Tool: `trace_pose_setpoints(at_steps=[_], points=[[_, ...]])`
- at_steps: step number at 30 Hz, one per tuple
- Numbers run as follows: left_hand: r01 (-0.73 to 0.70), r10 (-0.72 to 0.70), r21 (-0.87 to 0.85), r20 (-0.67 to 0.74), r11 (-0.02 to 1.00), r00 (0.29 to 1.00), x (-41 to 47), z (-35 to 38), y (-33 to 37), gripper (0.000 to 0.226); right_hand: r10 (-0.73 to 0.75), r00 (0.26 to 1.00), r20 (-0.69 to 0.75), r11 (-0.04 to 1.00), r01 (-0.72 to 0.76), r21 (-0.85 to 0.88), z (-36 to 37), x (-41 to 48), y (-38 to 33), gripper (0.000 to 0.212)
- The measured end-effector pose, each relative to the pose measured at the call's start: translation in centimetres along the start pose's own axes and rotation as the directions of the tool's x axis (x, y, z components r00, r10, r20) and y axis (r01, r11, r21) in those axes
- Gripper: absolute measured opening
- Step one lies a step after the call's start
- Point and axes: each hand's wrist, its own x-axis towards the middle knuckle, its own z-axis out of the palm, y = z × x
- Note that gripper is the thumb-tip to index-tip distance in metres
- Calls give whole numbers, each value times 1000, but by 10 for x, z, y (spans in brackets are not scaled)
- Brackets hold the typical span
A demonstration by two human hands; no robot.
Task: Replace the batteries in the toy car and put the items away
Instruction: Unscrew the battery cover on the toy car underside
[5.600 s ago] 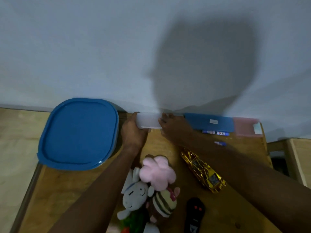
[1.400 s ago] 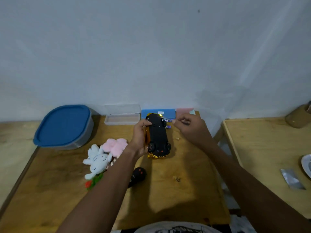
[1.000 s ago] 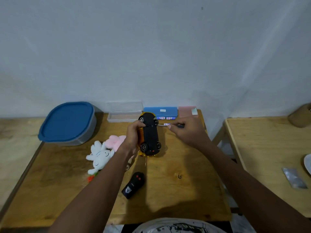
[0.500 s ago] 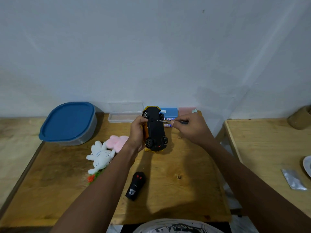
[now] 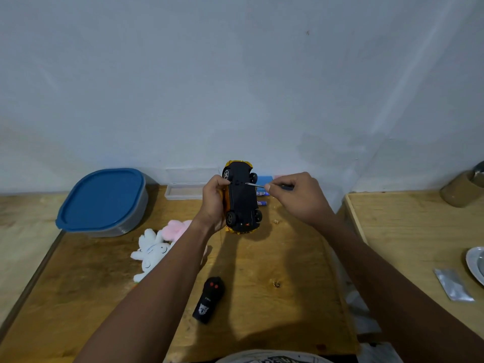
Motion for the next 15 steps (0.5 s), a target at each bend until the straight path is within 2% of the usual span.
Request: trace_pose_setpoints(at_steps=[7,10,15], points=[[-76,80,149,-22,986,997,-2,5,1,34,27,1000,16,999,-27,-26,-4,4,-4,17],[-86,93,188,-30,978,995,-2,6,1,35,56,997,50,997,-54,-47,-6,9,-2,39],[-130,147,228,-58,965,987,0,5,1,33,39,998,53,995,-34,-92,-6,12,-7,29]])
